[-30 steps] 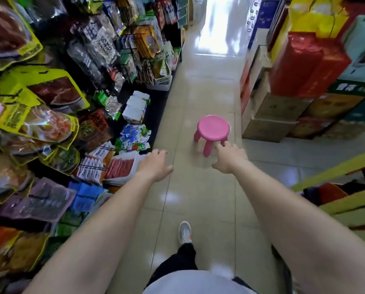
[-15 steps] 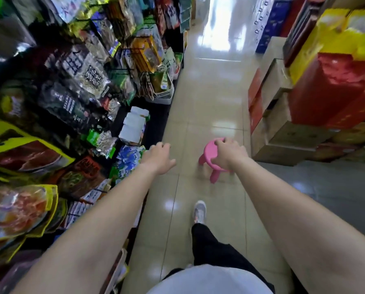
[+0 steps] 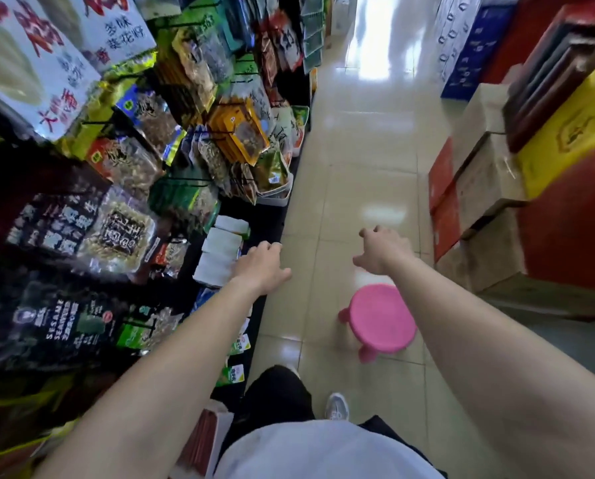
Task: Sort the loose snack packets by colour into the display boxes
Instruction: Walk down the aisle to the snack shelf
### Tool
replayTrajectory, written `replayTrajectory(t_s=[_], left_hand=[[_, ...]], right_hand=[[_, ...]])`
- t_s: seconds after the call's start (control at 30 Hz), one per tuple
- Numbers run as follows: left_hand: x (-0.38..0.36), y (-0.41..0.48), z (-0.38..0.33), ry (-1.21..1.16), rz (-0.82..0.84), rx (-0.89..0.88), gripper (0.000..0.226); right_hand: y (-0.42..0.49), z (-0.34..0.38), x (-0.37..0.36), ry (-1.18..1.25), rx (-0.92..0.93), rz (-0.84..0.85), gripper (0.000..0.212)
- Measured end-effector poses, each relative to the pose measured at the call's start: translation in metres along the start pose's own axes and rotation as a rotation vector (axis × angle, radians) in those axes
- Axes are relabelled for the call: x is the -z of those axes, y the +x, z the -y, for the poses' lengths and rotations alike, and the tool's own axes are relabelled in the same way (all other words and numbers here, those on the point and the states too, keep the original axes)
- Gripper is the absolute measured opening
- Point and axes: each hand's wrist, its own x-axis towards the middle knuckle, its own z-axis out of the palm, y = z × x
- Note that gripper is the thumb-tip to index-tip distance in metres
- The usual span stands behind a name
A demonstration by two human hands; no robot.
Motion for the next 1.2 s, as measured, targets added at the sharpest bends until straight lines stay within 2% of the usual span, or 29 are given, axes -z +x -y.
replayTrajectory(t_s=[0.33, 0.5, 0.7, 0.83, 0.97, 1.2], left_hand=[[0.085, 0.222, 0.021, 0.034, 0.012, -0.065, 0.061], [0.124, 0.302, 0.032, 0.083, 0.065, -0.095, 0.058], [0.159, 0.379, 0.031, 0.013, 0.071, -0.069, 0.055], [0.17, 0.418, 0.037, -0.058, 0.063, 0.05, 0.057], [0.176, 0.447, 0.046, -0.202, 0.055, 0.241, 0.057], [0.153, 0.418, 0.052, -0.485, -0.025, 0.589, 0.058]], right_hand=[[0.201, 0.036, 0.085, 0.031, -0.071, 0.017, 0.062], [0.276, 0.069, 0.136, 0.05, -0.038, 0.007, 0.064], [0.364, 0.079, 0.182, -0.026, 0.007, 0.044, 0.063], [0.426, 0.086, 0.198, -0.142, 0.092, 0.094, 0.061], [0.484, 0.113, 0.203, -0.265, 0.306, 0.172, 0.064], [0.528, 0.171, 0.207, -0.43, 0.656, 0.282, 0.063]])
